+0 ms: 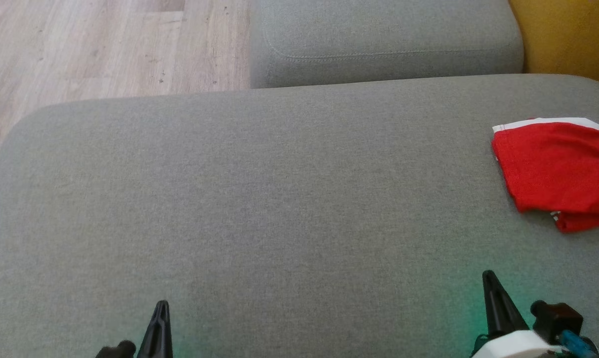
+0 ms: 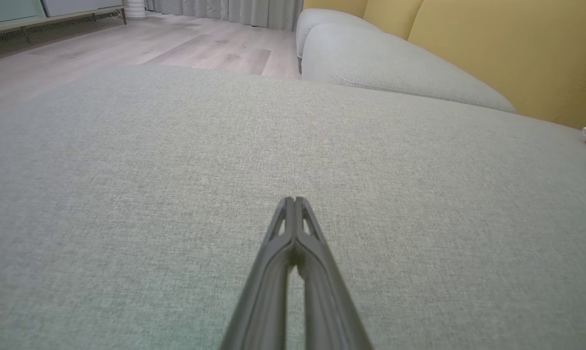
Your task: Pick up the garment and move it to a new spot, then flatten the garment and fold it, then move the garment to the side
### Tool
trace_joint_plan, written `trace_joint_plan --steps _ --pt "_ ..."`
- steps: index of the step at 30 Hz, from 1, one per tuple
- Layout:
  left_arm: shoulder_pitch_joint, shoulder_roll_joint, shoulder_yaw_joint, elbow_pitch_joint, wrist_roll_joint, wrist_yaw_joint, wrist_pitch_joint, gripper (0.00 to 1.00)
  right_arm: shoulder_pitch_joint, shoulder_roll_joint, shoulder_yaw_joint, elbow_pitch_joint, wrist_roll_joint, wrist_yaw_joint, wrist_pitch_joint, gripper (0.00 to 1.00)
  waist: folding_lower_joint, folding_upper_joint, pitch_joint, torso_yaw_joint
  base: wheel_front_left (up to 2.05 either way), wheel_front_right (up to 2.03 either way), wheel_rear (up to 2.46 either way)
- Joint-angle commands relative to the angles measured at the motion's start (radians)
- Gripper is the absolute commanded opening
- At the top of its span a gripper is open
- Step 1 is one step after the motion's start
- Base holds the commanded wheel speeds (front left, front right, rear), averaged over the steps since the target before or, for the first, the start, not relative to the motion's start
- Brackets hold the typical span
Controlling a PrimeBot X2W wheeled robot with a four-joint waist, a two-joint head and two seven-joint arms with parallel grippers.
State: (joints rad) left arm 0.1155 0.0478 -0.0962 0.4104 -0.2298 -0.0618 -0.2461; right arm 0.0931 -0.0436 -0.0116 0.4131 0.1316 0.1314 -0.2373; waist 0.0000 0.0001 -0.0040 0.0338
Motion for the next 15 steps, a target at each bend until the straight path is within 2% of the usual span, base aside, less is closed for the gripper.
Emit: trace_joint_plan --steps 1,15 --pt "-0.031 0.000 0.010 -0.031 -0.026 -0.002 0.008 0.00 -0.032 -0.001 -0.006 -0.033 0.031 0.000 0.006 0.00 0.0000 -0.0001 0.000 0.000 0.00 0.00 0.00" --pt "-0.051 0.001 0.032 -0.049 -0.184 -0.010 0.047 0.00 -0.050 -0.001 -0.016 -0.050 0.200 0.000 0.046 0.00 0.0000 -0.0001 0.001 -0.004 0.00 0.00 0.00"
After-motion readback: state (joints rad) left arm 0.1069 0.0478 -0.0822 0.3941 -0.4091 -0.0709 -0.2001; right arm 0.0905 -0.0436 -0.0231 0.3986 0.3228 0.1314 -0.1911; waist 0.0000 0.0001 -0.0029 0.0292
